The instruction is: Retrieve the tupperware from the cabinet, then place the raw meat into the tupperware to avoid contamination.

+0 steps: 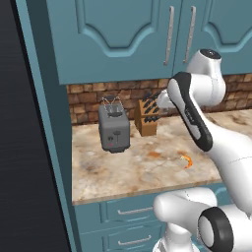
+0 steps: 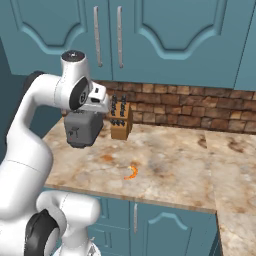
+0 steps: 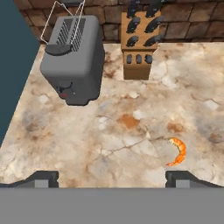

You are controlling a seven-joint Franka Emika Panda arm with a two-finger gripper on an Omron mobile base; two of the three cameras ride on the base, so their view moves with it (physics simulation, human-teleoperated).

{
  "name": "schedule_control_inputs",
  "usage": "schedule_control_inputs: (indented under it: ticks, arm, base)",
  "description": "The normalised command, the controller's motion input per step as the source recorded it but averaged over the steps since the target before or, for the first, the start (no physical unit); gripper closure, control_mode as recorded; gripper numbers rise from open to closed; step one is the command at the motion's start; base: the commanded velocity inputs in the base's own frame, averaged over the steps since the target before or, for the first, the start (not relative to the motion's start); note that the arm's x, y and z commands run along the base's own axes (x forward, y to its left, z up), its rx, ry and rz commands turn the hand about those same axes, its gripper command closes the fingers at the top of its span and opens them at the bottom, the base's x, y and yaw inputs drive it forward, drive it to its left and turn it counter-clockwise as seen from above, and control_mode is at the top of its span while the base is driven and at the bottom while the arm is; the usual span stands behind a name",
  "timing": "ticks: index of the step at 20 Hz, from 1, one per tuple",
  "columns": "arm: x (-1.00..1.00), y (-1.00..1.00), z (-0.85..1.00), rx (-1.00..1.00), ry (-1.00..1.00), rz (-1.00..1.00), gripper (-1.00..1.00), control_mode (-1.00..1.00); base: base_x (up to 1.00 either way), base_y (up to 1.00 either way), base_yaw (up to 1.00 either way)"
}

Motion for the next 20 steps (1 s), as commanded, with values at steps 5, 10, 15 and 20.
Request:
schedule_control_inputs:
  ticks: [5, 10, 15, 20]
  arm:
    - [-0.10, -0.20, 0.33, 0.01, -0.19, 0.00, -1.00, -1.00]
    - [-0.02, -0.17, 0.34, -0.01, -0.17, -0.01, -1.00, -1.00]
    - [0.00, -0.16, 0.33, -0.05, -0.18, -0.02, -1.00, -1.00]
    - [0.00, -0.18, 0.35, -0.04, -0.20, -0.01, -1.00, -1.00]
  base:
    - [0.00, 0.00, 0.00]
    - [0.00, 0.00, 0.00]
    - [0.00, 0.00, 0.00]
    - [0.00, 0.00, 0.00]
